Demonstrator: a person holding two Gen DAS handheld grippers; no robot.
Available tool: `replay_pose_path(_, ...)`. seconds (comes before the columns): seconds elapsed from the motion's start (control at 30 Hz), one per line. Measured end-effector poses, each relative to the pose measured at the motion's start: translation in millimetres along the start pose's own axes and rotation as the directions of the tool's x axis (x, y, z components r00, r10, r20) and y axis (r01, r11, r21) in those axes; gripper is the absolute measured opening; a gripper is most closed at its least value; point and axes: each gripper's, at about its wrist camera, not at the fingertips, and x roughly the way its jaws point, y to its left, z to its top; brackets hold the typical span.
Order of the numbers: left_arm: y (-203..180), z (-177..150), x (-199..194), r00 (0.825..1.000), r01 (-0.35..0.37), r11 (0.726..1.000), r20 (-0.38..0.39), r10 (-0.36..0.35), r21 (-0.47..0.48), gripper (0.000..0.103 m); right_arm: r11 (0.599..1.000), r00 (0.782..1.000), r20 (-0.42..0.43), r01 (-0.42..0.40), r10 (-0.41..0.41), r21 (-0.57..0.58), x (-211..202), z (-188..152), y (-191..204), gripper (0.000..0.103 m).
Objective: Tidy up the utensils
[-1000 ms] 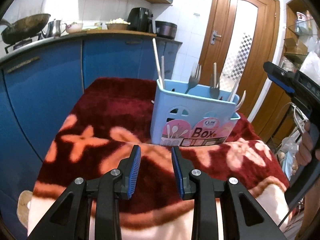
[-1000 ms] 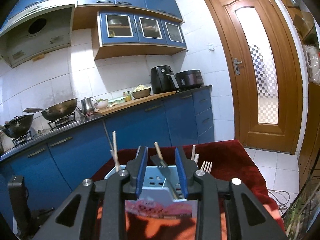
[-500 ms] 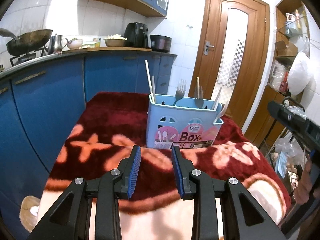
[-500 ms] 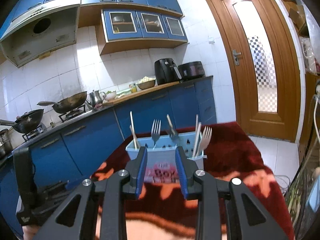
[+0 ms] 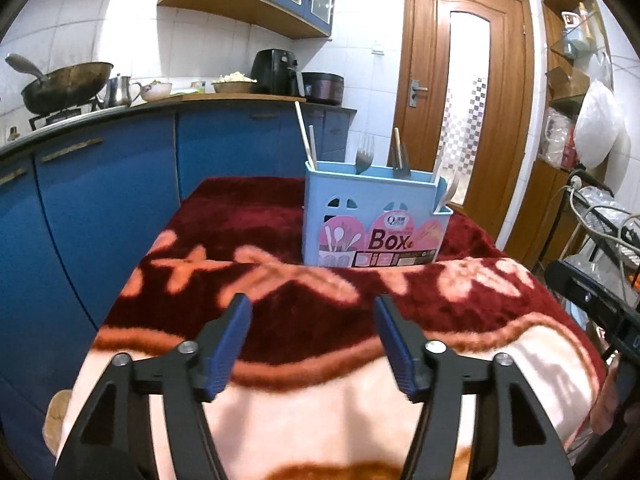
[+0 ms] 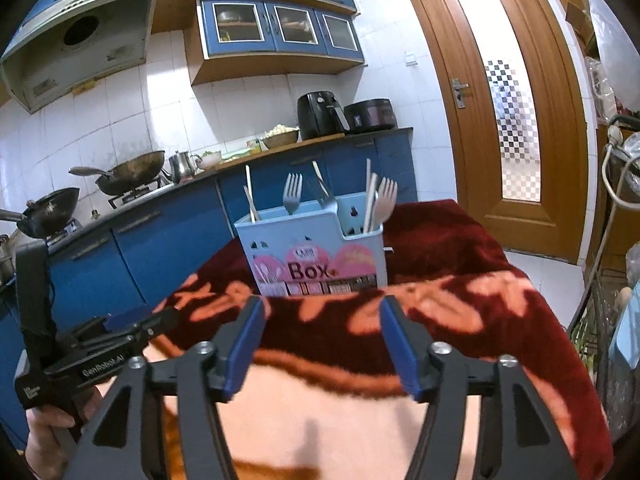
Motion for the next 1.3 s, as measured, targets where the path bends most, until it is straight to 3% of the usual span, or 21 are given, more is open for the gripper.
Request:
replay_pose_path(0.1,4,-5,3,1.0,-0.006,1.0,0.01,0.006,-0.015,0.075,0.999,1.0,0.008,0.025,-0.025,-0.03,2,-7,1,0.082)
replay_pose_path(0.3,13,-12,11,0.999,-0.031,0.999,0.03,0.032,-0.042,0.077,0.992,0.996,0.062,0.077,-0.071,-0.098,4,-16,8,0.103)
replay_pose_path(0.53,18,-15,16,0.998,-0.043,0.997,0.033,0.046,-0.07,0.077,0.986,0.989,0.071,0.138,-0.132,-0.089,12,-18,0,0.103)
replay_pose_path(1.3,11,-19,17,0.997,-0.073,0.996,0.037,0.075,-0.042,0.077,0.986,0.988,0.024,0.154,-0.153,-0.059,21,-24,-8,0.103)
